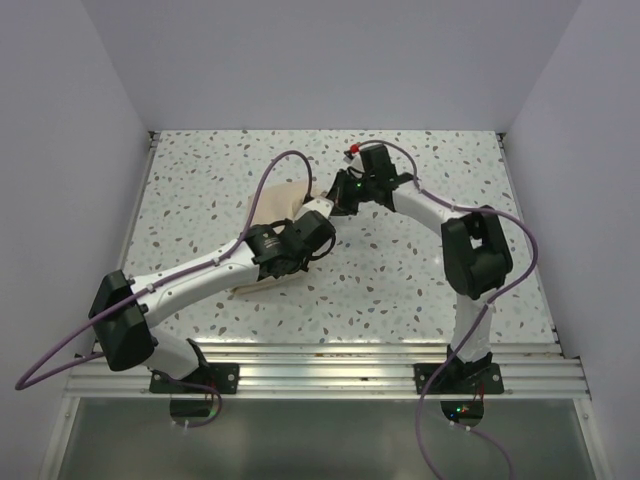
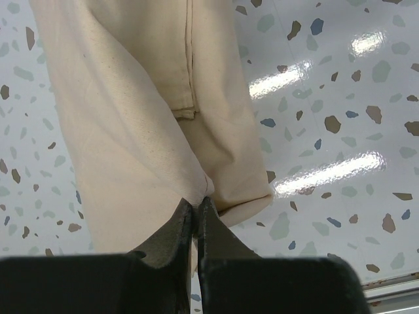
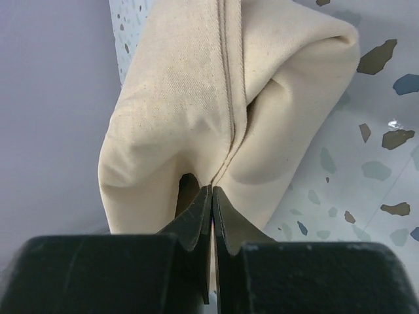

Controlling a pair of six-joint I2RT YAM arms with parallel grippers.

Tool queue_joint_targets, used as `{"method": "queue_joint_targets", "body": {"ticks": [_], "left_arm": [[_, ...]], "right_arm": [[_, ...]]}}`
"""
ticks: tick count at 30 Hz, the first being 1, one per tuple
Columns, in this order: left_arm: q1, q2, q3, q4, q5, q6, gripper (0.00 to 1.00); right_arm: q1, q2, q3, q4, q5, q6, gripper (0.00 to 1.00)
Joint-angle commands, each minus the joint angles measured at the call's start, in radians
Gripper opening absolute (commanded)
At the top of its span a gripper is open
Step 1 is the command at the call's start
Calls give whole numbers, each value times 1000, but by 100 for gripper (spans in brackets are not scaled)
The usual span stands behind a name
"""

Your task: Prepare the surgical pack

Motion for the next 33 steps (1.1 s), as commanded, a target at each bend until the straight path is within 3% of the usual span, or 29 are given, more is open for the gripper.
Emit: {"method": "queue_joint_targets", "body": {"ticks": [1,8,11,13,18,26,28,29,32,33], "left_arm": [[2,-27,29,75,-14,4,0],[2,-21,35,102,4,22,0],[0,-16,40,109,18,32,0],[0,-12,37,112,27,35,0],[0,-18,-14,129,78,35,0],[0,-56,-181,171,181,-14,0],[0,-67,-219,184,194,-20,18],[0,-82,-230,189,208,-22,33],[0,-139,-261,218,242,-25,49],[0,-156,-259,224,250,-22,51]], "right_arm": [[7,-31,-2,47,-26,28,3],[62,73,-6,194,-16,169,0],[102,139,17,302,49,254,0],[123,182,49,296,156,249,0],[102,219,101,337,261,285,0],[17,218,74,374,160,280,4],[16,207,63,359,113,268,6],[14,196,45,347,104,254,8],[10,121,-18,314,77,222,16],[4,100,-22,266,69,185,18]]}}
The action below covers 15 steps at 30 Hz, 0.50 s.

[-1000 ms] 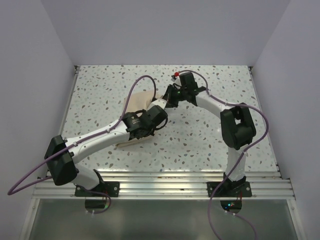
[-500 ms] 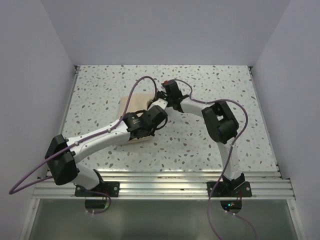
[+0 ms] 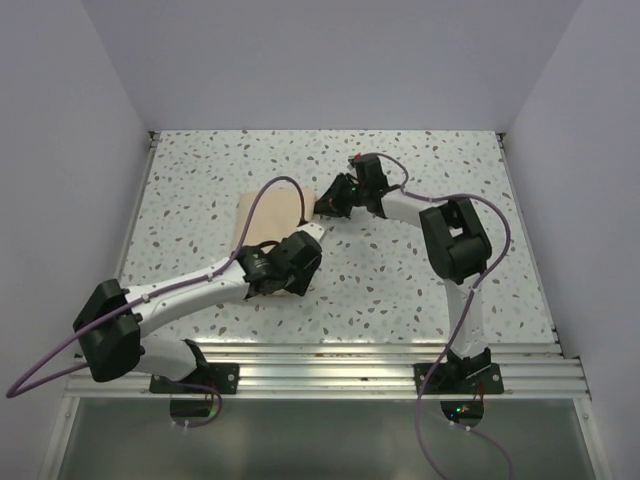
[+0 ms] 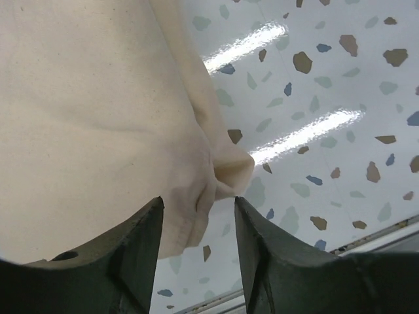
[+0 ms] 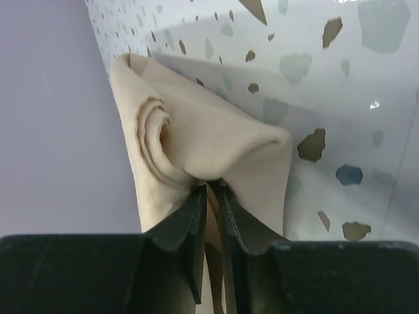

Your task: Prepare the surgical pack

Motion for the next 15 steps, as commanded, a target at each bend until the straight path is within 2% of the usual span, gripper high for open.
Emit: {"method": "queue_joint_targets", "body": {"ticks": [1,4,7,10,11,13,15], "left_arm": [[-6,-101,-4,52,71,-16,52],[-6,-153,32,23,87,-29,54],[6,-216,54,20,82,-49,52],[93,-231,79,23,112,-62,40],[115,-219,83,43,125,-57,33],[169,-196,94,72,174,-45,24],[205,-130,106,113,221,-36,12]], "right_arm": [[-9,-137,-30,-56,-39,-94,20],[-28,-189,-23,-174,-39,-183,34],[-45,-220,-6,-232,-33,-240,40],[-50,-222,8,-205,-54,-255,41],[-52,-194,40,-200,-94,-258,41],[-50,-159,95,-177,-140,-248,40],[-42,-107,124,-94,-226,-214,37]]}}
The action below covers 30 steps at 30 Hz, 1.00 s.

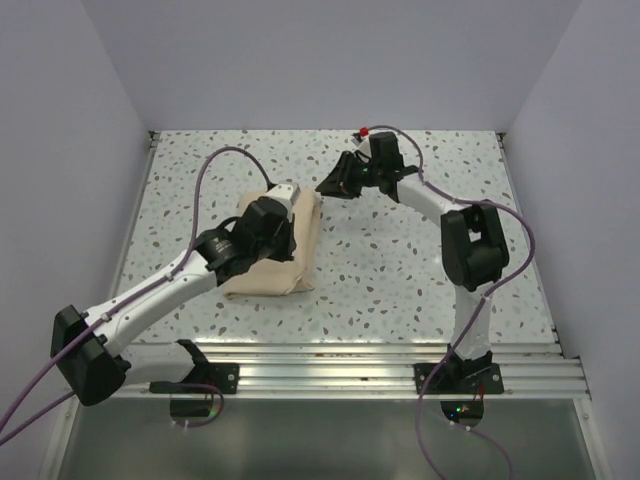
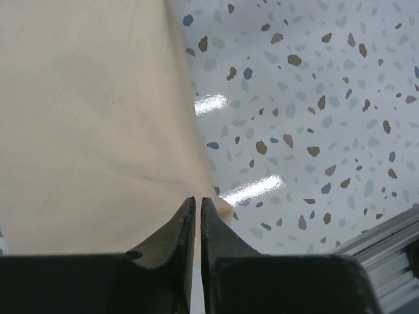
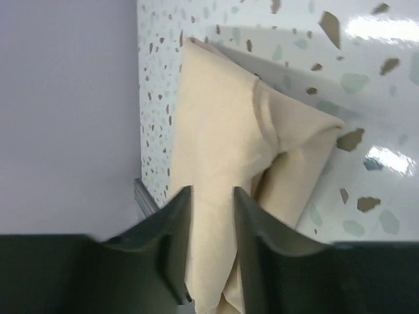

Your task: Prepare the surgical pack

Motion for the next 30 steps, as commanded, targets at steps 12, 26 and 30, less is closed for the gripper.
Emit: {"method": "queue_joint_targets", "body": {"ticks": [12,26,30], "left_arm": [[62,301,-80,321,340,10,0],[113,519,-134,475,442,62,0],[156,551,-142,482,448,99,0]], "right_arm": [[41,256,66,370,-308,205,7],[-14,366,162,84,-199,2,4],[-16,389,205,38,-182,-28,4]]}}
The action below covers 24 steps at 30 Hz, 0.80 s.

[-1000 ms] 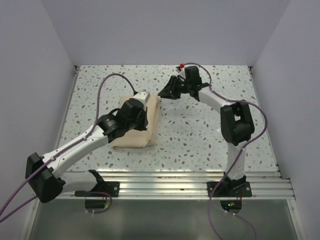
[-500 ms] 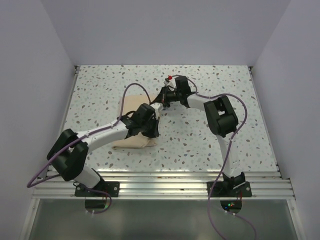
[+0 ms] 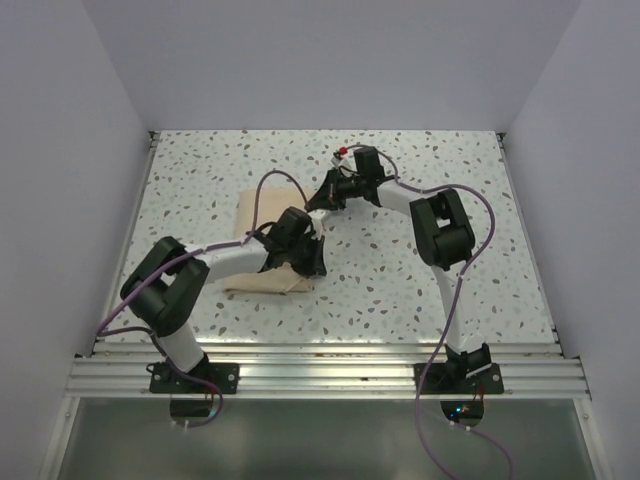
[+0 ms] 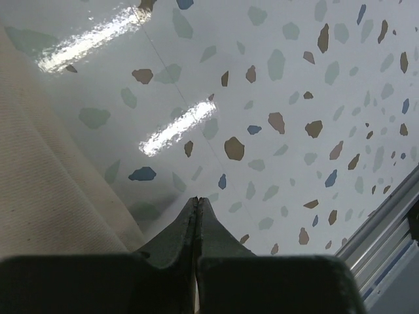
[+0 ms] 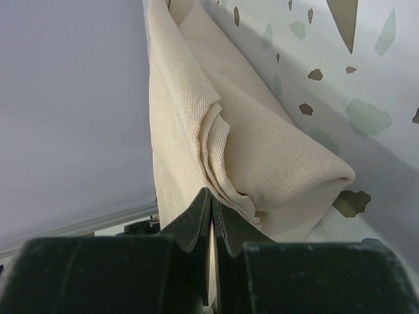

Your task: Prepare the surgical pack

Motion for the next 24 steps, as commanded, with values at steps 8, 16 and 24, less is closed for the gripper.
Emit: {"method": "queue_joint_targets", "body": {"ticks": [8,16,24], "left_arm": [[173,142,52,-31,12,162,0],[217,227,167,-93,4,234,0],[216,46,144,-166,36,218,7]], "right_arm": [[-25,75,117,-143,110,-93,5],[-34,170,301,-168,84,-90,9],[-69,14,398,-259,101,-32,13]]}}
